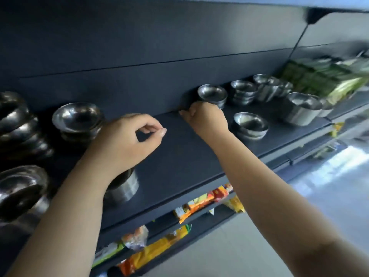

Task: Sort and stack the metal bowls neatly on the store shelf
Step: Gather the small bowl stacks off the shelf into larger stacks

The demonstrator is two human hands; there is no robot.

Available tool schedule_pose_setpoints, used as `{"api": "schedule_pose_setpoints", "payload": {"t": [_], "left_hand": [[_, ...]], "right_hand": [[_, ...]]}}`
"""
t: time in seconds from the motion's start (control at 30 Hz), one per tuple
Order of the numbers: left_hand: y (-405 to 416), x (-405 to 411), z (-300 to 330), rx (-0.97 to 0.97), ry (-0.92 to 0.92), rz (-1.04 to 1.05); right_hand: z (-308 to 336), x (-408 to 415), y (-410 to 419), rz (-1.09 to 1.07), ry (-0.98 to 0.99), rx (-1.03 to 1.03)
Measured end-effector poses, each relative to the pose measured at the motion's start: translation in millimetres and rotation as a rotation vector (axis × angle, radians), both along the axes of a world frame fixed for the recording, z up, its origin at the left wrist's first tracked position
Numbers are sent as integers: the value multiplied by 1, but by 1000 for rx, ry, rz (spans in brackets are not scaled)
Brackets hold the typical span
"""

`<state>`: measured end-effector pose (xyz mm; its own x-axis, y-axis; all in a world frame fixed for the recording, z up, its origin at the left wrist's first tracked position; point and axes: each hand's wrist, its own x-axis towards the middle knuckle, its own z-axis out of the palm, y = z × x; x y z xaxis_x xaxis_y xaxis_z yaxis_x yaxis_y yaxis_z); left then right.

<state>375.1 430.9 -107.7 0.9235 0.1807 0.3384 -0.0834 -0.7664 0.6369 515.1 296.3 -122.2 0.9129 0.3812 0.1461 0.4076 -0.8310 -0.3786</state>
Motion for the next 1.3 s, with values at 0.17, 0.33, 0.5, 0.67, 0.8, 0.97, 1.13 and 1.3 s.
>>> {"api": "schedule_pose_setpoints", "payload": {"t": [0.17, 0.33, 0.5, 0.67, 0.8, 0.97, 1.13, 1.3], "left_hand": [[-78, 31, -6, 55, -4, -46], [-159, 56, -23, 7, 45, -57], [-214, 81, -43, 48, 112, -55], [-246, 104, -62, 101, 210, -30], [-252, 131, -75, 82, 263, -4], [-242, 169, -96, 32, 336, 61], [-226, 206, -117, -10, 412, 149], [-222, 227, -132, -212, 519, 242]], "right_hand": [[-1, 8, -102, -93, -14, -12], [-13, 22, -204, -191, 63, -16], [-28, 35, -276, -232, 145, -4], [-49, 57, -308, -257, 202, 25], [-64, 85, -311, -265, 248, 57], [-78, 127, -295, -226, 308, 68], [-107, 178, -272, -216, 432, 146], [-122, 200, -250, -358, 820, 562]]}}
